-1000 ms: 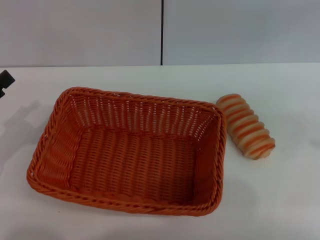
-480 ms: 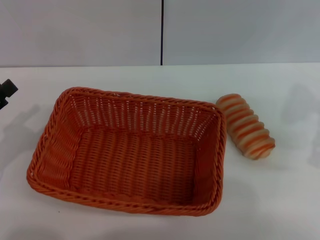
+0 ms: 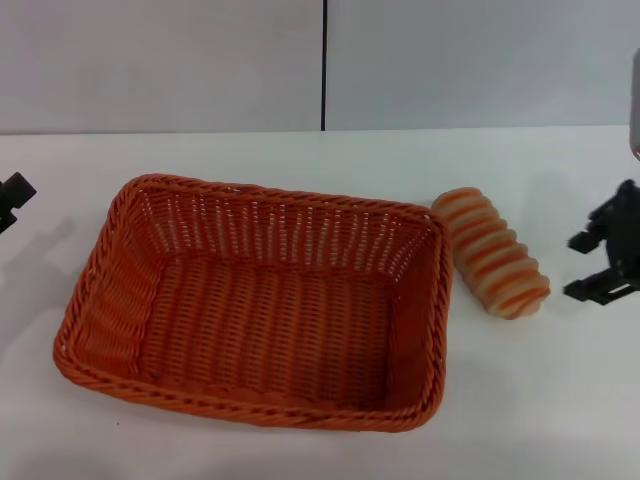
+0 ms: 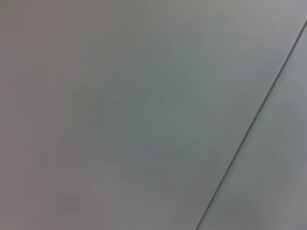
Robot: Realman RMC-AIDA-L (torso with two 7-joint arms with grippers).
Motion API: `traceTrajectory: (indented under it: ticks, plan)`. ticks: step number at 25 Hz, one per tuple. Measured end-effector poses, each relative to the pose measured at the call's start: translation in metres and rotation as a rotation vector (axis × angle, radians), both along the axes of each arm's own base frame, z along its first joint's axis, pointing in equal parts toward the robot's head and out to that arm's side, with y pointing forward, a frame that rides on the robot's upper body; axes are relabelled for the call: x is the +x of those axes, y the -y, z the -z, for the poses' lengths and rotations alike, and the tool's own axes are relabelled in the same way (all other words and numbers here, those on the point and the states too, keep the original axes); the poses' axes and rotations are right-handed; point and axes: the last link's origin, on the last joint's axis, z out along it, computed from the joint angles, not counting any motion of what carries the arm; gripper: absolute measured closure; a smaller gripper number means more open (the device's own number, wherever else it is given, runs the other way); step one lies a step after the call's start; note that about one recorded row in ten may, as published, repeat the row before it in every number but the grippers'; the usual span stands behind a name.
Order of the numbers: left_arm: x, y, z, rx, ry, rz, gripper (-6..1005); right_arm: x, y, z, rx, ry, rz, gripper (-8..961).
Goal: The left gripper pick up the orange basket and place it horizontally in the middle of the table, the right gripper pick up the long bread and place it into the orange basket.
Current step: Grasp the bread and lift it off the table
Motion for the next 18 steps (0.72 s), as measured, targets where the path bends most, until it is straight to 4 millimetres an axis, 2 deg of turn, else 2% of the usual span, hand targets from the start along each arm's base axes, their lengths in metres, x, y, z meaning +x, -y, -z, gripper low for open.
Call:
traceTrajectory:
  ticks: [6, 18]
  plan:
    - [0.000, 0.000, -0.001, 0.005, 0.002, 0.002, 194, 0.003, 0.000, 0.018, -0.053, -0.027, 0.000, 393]
    - [0.007, -0.001, -0.003, 0.023, -0.023, 0.064, 194, 0.010, -0.007, 0.027, -0.026, -0.015, -0.036, 394]
